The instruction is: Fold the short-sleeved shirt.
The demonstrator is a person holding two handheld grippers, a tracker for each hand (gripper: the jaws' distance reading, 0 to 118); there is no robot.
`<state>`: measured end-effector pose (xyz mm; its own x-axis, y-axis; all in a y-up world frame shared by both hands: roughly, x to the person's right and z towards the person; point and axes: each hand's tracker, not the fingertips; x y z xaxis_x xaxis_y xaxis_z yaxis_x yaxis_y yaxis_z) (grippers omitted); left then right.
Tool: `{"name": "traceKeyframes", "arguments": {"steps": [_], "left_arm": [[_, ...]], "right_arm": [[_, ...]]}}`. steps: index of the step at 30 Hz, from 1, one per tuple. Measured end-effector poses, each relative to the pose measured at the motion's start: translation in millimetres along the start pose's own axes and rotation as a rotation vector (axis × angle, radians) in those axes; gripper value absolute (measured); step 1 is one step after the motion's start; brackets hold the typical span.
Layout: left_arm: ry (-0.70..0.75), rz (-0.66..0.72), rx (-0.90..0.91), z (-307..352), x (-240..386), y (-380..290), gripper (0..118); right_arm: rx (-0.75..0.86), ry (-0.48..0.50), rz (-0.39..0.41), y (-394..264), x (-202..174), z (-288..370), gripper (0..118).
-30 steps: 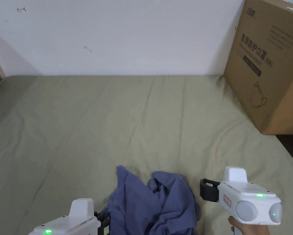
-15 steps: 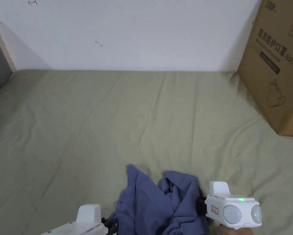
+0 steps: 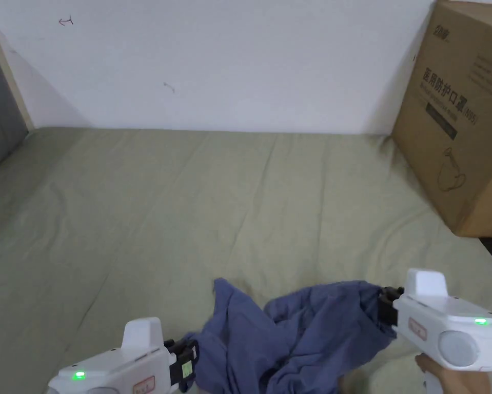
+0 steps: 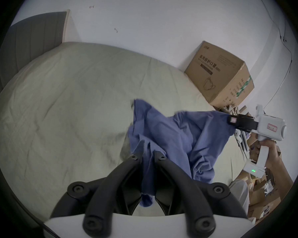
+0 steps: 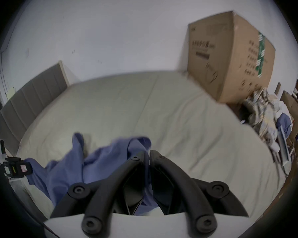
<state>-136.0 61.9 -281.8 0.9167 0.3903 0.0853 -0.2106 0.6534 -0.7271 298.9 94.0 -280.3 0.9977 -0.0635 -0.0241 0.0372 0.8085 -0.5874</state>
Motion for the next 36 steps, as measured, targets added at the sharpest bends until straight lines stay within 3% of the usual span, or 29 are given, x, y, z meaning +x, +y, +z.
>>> {"name": "traceKeyframes", "arguments": {"steps": [11,14,23,30,36], "left_arm": [[0.034,0.035,0.317,59.1,-4.7,158.3,11],[0.075,0.036,0.393,76.5,-5.6,213.2,11],[0.133,0.017,0.505,105.6,8.6,347.5,11],[0.193,0.032,0.562,103.2,-2.0,402.1,11],[0.263,0.032,0.523,76.4,-25.6,386.7,11]], "right_arm": [[0.306,-0.093,0.029,137.6,27.2,107.2,4],[0.367,-0.13,0.021,176.5,29.7,119.6,4],[0.488,-0.115,-0.005,262.8,27.4,123.5,4],[0.526,-0.094,-0.038,284.2,22.8,101.2,4],[0.494,-0.073,-0.059,260.5,15.4,60.9,4]]}}
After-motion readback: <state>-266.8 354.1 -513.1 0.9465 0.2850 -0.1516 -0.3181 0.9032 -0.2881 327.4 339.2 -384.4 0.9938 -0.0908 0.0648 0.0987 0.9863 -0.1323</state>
